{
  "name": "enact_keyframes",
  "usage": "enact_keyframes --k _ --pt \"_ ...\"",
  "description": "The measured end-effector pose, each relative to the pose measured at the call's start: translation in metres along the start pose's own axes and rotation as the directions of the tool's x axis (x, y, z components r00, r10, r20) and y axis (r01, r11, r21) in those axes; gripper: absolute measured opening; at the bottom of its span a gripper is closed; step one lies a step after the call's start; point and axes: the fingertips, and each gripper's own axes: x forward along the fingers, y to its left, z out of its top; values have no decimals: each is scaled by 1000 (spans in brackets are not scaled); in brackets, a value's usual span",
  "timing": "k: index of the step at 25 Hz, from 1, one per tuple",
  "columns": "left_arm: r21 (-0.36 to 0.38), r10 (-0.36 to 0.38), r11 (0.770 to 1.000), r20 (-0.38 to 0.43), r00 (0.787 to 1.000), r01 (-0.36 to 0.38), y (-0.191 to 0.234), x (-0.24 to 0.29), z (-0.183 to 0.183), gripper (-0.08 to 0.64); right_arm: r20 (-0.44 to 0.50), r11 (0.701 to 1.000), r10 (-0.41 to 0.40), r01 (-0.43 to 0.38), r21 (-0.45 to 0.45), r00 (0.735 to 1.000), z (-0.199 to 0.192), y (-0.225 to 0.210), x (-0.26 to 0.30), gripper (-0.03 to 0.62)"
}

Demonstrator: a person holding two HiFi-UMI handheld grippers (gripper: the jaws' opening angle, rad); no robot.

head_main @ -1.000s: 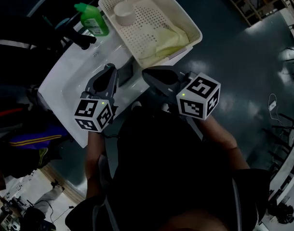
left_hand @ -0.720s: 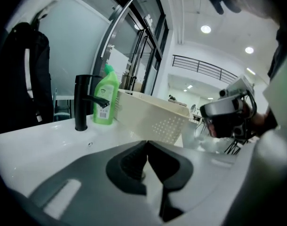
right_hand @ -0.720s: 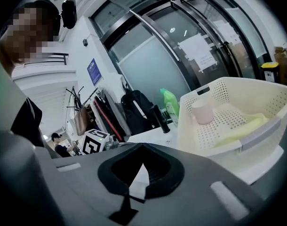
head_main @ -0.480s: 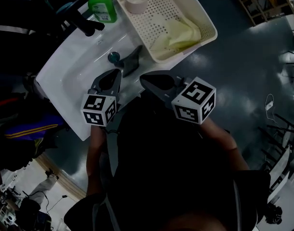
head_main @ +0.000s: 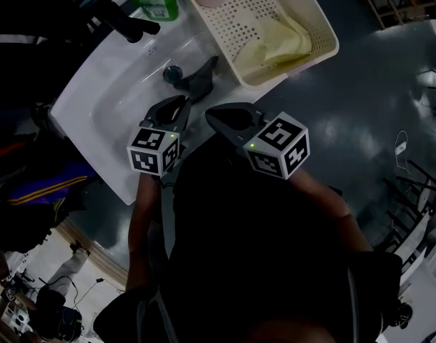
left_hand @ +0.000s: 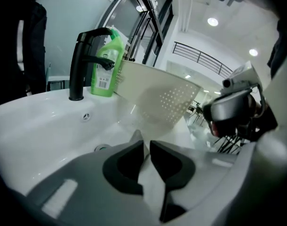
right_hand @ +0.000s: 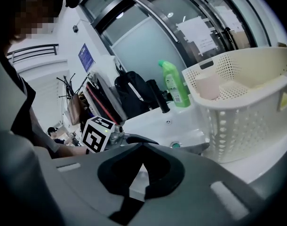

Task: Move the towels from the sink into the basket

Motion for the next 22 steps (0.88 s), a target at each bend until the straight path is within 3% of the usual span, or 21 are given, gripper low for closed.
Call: enact_keyframes --k 6,12,22 --pt "-1 -65 998 -74 995 66 3 16 -16 78 -35 999 -36 37 27 999 -15 -10 14 0" --pt "-52 -115 992 -69 991 111 14 34 -7 119 -36 996 -56 59 68 998 -19 -16 18 0" --pt "19 -195 979 -192 962 202 15 71 -24 193 -42 989 -94 98 114 995 -22 -24 23 0"
